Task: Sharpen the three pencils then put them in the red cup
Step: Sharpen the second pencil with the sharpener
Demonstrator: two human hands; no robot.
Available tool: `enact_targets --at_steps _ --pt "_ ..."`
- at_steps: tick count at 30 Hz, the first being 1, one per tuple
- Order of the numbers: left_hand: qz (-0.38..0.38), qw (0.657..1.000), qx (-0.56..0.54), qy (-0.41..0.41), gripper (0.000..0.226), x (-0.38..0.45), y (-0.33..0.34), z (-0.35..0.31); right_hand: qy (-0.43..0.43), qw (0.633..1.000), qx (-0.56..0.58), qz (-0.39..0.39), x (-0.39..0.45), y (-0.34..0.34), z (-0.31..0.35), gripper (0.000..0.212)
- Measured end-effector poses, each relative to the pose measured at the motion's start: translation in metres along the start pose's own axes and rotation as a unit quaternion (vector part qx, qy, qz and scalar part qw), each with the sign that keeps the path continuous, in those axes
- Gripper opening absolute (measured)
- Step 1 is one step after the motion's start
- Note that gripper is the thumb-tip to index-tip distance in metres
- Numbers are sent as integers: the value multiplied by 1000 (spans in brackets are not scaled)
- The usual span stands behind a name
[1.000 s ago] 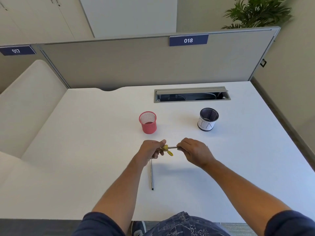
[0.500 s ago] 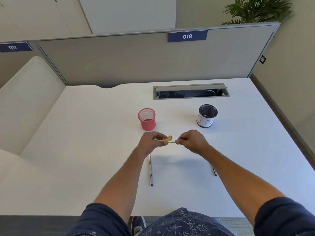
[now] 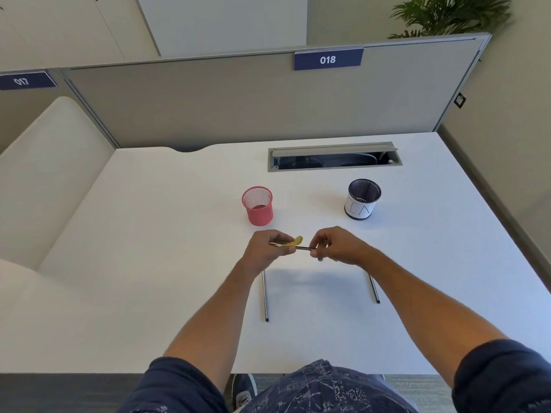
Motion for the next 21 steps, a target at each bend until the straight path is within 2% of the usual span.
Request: enact_targets --at_steps 3,6,8,10,13,15,18,20,21 --pt "-15 1000 -3 -16 15 -2 -1 3 -33 983 -115 -136 -2 -6 0 11" --pt "-19 999 -26 -39 21 -1 -3 7 -146 951 -183 -201 -10 -2 5 21" --pt "-18 996 -58 -62 31 0 -3 10 -239 913 -211 -253 -17 0 8 19" --pt "-7 992 -94 -89 37 1 -2 12 -315 858 -251 -318 -24 1 13 10" --pt "7 983 -143 -117 35 1 3 11 -366 804 -285 -373 -27 1 17 2" --pt "13 982 -150 -118 30 2 5 9 -364 802 -279 -384 -26 0 15 4" --pt "27 988 -126 -89 24 4 3 6 -322 830 -259 -375 -22 -1 11 10" --pt "24 992 -99 -71 18 5 1 4 -254 868 -239 -355 -18 -2 9 19" --pt "21 994 -86 -63 17 6 0 3 -197 900 -217 -323 -14 -2 6 19"
Point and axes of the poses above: each hand's wrist, its own x-axis towards the middle knuckle, its own y-axis out of the palm, z = x × y, the point moved 5 cm from there along x, towards the middle knuckle, and after that the axes turned 9 degrees about y, right-handed, at the moved point
